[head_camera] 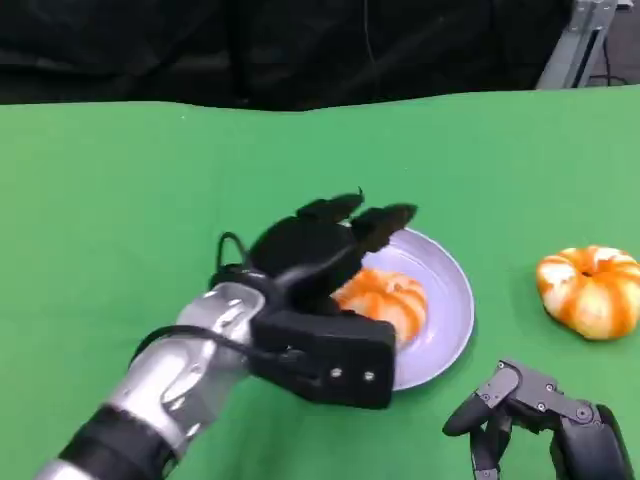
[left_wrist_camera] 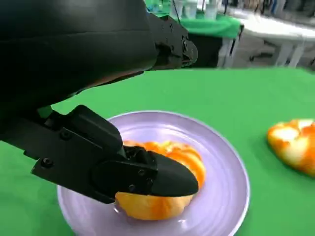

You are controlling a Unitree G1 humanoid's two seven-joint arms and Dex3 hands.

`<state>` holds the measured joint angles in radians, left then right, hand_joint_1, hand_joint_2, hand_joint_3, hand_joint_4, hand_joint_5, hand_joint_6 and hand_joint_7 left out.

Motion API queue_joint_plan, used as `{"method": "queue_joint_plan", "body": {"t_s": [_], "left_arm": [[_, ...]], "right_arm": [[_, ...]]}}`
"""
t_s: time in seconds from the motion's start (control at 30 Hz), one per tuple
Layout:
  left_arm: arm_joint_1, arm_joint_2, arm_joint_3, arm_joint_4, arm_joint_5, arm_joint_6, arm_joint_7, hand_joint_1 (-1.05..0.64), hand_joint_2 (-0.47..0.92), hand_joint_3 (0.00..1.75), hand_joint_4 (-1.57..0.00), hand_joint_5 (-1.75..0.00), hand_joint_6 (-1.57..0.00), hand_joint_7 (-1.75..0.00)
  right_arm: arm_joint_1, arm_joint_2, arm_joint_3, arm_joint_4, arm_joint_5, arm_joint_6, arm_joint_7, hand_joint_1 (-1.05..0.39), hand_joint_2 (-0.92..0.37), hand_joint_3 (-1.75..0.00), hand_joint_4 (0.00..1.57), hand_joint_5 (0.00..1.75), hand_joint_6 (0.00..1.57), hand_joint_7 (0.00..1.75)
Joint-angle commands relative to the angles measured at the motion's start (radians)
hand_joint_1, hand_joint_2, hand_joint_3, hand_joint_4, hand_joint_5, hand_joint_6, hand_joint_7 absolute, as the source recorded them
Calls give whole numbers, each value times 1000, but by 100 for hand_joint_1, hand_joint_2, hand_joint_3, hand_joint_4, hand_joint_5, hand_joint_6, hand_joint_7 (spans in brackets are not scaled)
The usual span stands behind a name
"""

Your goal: Grasp the bread from the table and place it into the plate.

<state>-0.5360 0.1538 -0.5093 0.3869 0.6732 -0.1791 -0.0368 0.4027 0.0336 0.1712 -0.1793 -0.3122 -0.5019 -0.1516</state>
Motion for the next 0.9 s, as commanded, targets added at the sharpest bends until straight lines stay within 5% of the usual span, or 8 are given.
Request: {"method": "queue_joint_plan", "body": {"t_s": [0.03, 0.1, 0.2, 0.3, 0.73, 0.77, 0.83, 0.9], "left_arm": [[105, 47, 94, -106, -103, -73, 25, -63, 92, 31, -25, -16, -24, -10], [142, 61, 123, -142, -131, -91, 20, -59, 92, 31, -30, -20, -28, -12], [232, 90, 183, -206, -194, -149, 30, -55, 92, 33, -30, -60, -38, -13], [319, 93, 245, -246, -274, -207, 39, -48, 92, 26, -41, -76, -51, -16], [575, 82, 398, -386, -554, -264, -43, -23, 92, 25, -60, -108, -81, -34], [612, 71, 415, -393, -605, -270, -54, -9, 86, 36, -69, -116, -90, -47], [652, 59, 435, -402, -665, -275, -70, 4, 62, 84, -78, -124, -90, -75], [658, 55, 441, -406, -674, -273, -81, 6, 56, 97, -80, -125, -89, -83]], "right_arm": [[7, -6, -2, -15, 16, 4, 1, 10, -30, -143, 88, 175, 81, 137], [8, -3, -2, -15, 17, 6, 0, 10, -31, -143, 88, 175, 81, 137], [7, 1, 0, -12, 16, 7, -2, 8, -31, -143, 89, 175, 81, 136], [7, 1, 1, -8, -4, 1, -9, 8, -30, -142, 89, 174, 81, 136], [0, -2, -1, -8, -19, -1, -18, 8, -30, -141, 89, 173, 82, 135], [-1, -3, 0, -8, -16, -3, -16, 7, -30, -140, 89, 173, 82, 135], [-2, -3, 1, -7, -12, -4, -15, 7, -31, -138, 90, 174, 82, 135], [-2, -4, 1, -7, -12, -4, -15, 7, -31, -137, 90, 174, 82, 135]]}}
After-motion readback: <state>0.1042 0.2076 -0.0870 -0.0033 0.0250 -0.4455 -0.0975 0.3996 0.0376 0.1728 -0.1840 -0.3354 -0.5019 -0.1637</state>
